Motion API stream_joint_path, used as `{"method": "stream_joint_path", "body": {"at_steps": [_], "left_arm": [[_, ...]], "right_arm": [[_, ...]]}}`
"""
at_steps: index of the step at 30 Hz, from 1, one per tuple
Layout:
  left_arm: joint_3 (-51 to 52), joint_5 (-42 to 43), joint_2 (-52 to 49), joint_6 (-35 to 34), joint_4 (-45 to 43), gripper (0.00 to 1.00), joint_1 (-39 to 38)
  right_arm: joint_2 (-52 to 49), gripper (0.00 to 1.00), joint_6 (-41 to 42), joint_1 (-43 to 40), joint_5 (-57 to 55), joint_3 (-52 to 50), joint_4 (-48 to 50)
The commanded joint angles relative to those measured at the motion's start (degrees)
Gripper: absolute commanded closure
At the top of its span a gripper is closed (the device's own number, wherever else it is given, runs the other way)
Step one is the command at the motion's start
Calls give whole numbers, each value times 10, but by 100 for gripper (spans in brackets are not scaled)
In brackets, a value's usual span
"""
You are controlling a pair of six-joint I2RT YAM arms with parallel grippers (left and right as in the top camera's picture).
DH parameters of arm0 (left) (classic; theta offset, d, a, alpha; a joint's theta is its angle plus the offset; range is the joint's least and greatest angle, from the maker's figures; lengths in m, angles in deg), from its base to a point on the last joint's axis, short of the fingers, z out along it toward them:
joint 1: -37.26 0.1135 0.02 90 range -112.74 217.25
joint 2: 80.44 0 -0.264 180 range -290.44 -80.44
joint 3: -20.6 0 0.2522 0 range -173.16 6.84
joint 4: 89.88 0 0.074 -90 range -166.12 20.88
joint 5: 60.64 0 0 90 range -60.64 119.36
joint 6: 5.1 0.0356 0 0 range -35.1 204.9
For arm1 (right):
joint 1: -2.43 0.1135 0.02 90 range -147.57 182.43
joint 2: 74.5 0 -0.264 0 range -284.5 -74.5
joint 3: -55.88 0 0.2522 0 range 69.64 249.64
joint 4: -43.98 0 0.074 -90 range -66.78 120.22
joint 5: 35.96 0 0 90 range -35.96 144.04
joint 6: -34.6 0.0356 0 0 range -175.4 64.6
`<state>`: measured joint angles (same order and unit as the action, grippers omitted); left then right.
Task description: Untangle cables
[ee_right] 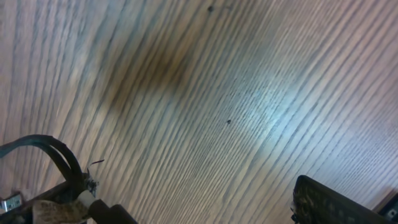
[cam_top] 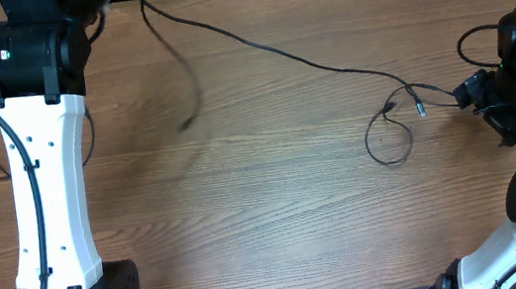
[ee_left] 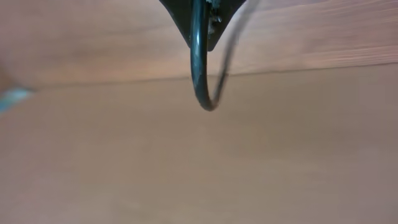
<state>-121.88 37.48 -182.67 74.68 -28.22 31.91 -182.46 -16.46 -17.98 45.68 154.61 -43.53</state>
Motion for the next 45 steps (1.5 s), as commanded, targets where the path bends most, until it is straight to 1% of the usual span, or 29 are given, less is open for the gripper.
{"method": "stream_joint_path", "body": {"at_steps": [1, 3, 6, 8, 10, 12, 16, 23, 26, 28, 32, 35, 37, 40, 42, 45], "left_arm": [[-8, -146, 3, 25, -13, 96, 9], [-8, -164, 3, 25, -21, 96, 20], [-8, -162, 3, 24, -29, 96, 49], [-8, -160, 3, 7, -30, 95, 72], [-8, -157, 3, -13, -28, 96, 96], [-8, -130, 3, -23, -26, 96, 118], [-8, -40, 3, -21, -28, 96, 137], [-8, 108, -7, 28, -57, 96, 123], [-8, 128, -17, 27, -57, 96, 120], [-8, 130, -25, 25, -55, 96, 120], [-8, 141, -39, 25, -41, 96, 120], [-8, 145, -48, 25, -31, 96, 120], [-8, 145, -54, 23, -25, 96, 120], [-8, 155, -61, 23, -9, 96, 119], [-8, 172, -63, 24, -3, 96, 117], [-8, 174, -64, 29, -4, 96, 113]], "right_arm": [[-5, 0, -15, 0, -6, 5, 1], [-5, 0, -15, 0, -23, 5, -1], [-5, 0, -14, 0, -93, 5, -8], [-5, 0, 23, -4, -156, 5, -21], [-5, 0, 59, -13, -188, 5, -34], [-5, 0, 65, -24, -179, 5, -34], [-5, 0, 64, -34, -125, 5, -28], [-5, 0, 26, -23, -17, 5, 0], [-5, 0, 25, -15, -7, 5, -3], [-4, 0, 15, -12, -11, 5, -23], [19, 0, 12, -12, -57, 24, -24], [45, 0, -56, -12, -3, 70, -11], [69, 0, -137, -8, 88, 94, 20], [108, 0, -264, 1, 257, 96, 80], [120, 0, -290, 7, 307, 96, 95], [124, 0, -284, 14, 309, 96, 98]]}}
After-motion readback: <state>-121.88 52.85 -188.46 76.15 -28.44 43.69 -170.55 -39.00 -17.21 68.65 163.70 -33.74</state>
